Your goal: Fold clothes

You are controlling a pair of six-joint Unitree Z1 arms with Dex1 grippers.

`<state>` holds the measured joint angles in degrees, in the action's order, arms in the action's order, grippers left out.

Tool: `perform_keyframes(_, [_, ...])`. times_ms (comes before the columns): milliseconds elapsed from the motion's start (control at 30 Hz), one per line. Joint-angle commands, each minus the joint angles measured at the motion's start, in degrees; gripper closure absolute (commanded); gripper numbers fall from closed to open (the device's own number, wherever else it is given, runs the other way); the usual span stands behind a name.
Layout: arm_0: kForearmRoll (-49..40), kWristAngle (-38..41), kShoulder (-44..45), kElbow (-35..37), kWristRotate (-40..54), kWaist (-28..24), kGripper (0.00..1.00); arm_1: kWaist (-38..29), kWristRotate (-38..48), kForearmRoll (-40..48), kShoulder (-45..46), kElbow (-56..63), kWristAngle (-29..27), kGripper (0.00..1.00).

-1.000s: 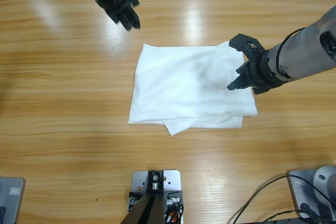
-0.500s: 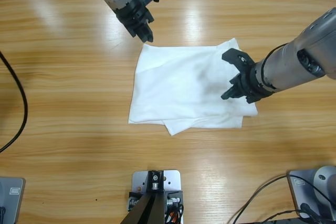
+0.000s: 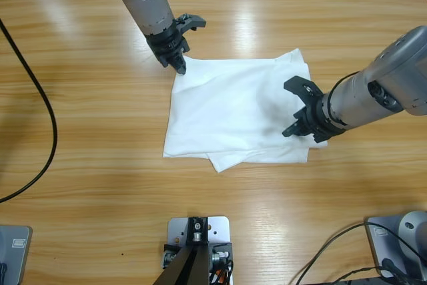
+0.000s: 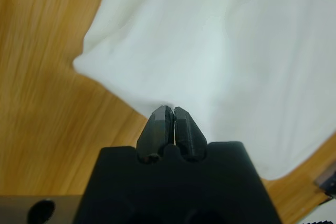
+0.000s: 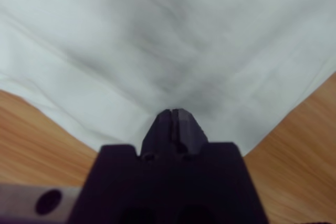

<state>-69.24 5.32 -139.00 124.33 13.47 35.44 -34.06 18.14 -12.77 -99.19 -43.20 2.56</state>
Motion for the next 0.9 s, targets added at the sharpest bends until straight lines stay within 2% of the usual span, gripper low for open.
perform_keyframes(33, [-1.2,-2.7,-6.5,3.3,-3.1,0.7,1.000,-0.5,0.7,0.6,-1.1,1.8,-0.8,1.000])
perform_keyframes(167, [-1.2,-1.1,-7.2,5.9,-3.1,1.1,1.000,-0.5,0.8,0.6,-1.5,1.9,-1.1,1.000])
perform_keyframes(467, [-1.2,-0.2,-8.5,6.5,-3.4,1.1,1.000,-0.5,1.7,-0.3,-2.7,2.5,-0.4,1.000])
perform_keyframes(900, [-2.8,-6.0,-9.8,8.5,-7.5,1.1,1.000,-0.5,3.8,-3.7,-1.2,2.5,0.1,1.000])
